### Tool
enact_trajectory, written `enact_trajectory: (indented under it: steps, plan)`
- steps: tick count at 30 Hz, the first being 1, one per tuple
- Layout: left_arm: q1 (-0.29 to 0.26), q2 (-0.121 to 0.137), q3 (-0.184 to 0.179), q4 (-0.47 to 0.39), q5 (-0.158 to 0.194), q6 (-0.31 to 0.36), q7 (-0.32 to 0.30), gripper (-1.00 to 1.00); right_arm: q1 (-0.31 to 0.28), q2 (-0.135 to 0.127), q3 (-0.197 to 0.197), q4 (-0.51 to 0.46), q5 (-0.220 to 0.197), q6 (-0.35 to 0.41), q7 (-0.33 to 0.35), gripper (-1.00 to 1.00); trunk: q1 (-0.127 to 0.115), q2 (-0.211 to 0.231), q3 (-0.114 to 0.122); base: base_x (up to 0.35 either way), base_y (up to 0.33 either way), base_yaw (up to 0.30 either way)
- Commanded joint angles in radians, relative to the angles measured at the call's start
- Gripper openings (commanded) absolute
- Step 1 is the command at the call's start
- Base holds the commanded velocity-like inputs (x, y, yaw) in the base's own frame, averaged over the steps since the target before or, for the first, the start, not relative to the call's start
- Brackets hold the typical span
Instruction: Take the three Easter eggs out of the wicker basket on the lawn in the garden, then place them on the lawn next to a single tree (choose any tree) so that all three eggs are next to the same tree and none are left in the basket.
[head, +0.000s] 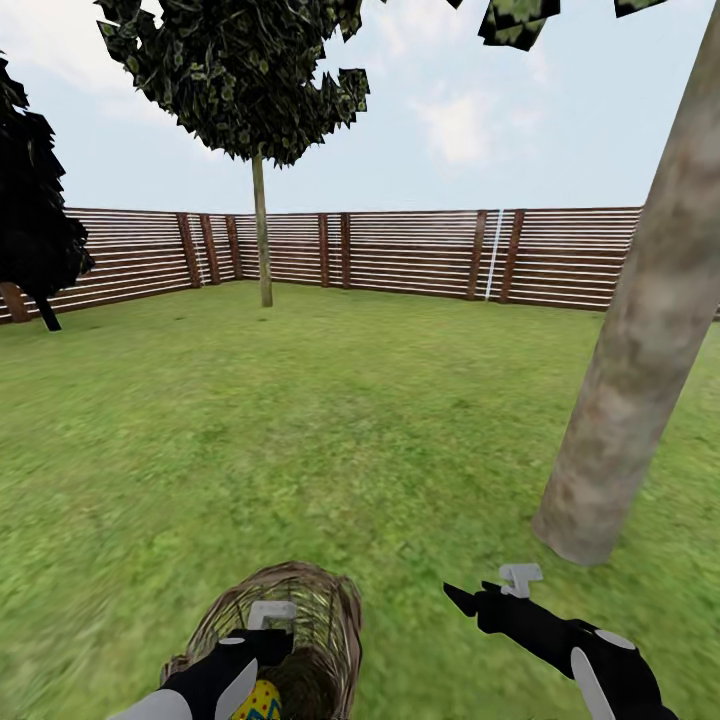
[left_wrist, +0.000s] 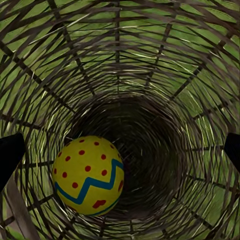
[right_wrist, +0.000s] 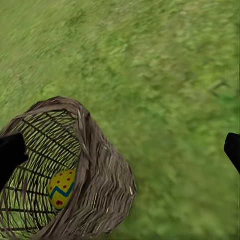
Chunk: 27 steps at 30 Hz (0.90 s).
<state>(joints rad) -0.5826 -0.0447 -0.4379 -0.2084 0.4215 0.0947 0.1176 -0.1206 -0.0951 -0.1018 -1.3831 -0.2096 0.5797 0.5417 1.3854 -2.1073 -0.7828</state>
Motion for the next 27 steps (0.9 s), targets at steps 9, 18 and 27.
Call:
enact_trajectory:
  steps: [9, 18, 27]
  plan:
    - [0.0, 0.002, -0.008, -0.002, 0.008, 0.005, 0.007, 1.0, -0.001, 0.0, -0.001, -0.001, -0.008, 0.005, 0.002, 1.0, 0.034, -0.064, -0.029, 0.0, 0.0, 0.0]
    - [0.0, 0.004, -0.008, -0.002, 0.03, 0.005, 0.012, 1.0, -0.001, 0.0, -0.002, -0.001, -0.008, 0.007, 0.002, 1.0, 0.069, -0.127, -0.057, 0.0, 0.0, 0.0]
    - [0.0, 0.004, -0.008, -0.002, 0.034, 0.005, 0.013, 1.0, -0.001, -0.001, -0.008, -0.001, -0.008, 0.005, 0.003, 1.0, 0.103, -0.19, -0.086, 0.0, 0.0, 0.0]
